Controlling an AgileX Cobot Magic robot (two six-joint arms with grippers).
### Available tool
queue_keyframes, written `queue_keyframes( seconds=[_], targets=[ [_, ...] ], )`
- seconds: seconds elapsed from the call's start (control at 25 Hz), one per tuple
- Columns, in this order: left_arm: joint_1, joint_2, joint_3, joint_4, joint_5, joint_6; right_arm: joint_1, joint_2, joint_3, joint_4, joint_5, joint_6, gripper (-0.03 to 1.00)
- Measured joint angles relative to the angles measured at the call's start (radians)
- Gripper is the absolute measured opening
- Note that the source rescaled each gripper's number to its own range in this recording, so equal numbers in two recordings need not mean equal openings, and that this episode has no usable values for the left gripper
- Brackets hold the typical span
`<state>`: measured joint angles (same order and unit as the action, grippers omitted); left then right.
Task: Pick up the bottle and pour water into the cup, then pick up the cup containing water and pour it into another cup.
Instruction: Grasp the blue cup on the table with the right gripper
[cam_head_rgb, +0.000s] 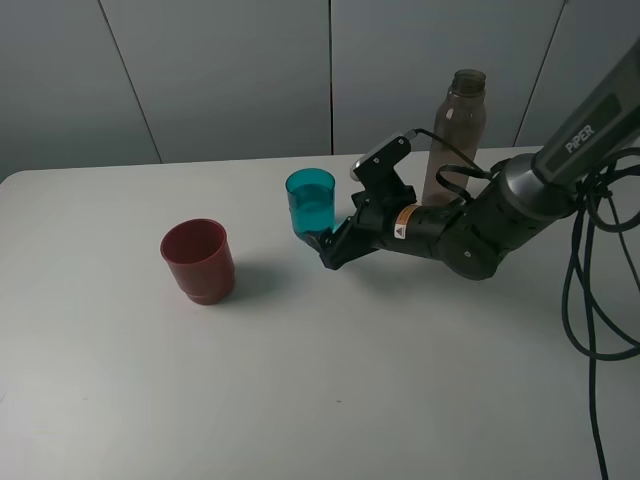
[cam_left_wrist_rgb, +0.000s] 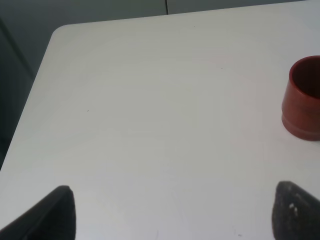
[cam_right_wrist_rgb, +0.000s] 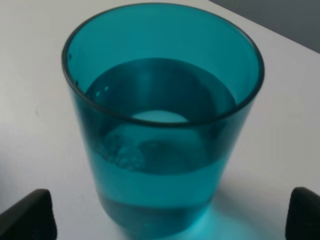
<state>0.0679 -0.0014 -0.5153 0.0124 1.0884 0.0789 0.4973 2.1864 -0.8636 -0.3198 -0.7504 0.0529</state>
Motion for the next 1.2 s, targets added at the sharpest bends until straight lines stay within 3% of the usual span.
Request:
queue_keyframes(
  seconds=[1.2],
  targets=[
    [0.0, 0.0, 0.0, 0.0, 0.0, 0.0, 0.004, 0.062, -0.054, 0.019, -0.014, -0.035, 1.0]
  ],
)
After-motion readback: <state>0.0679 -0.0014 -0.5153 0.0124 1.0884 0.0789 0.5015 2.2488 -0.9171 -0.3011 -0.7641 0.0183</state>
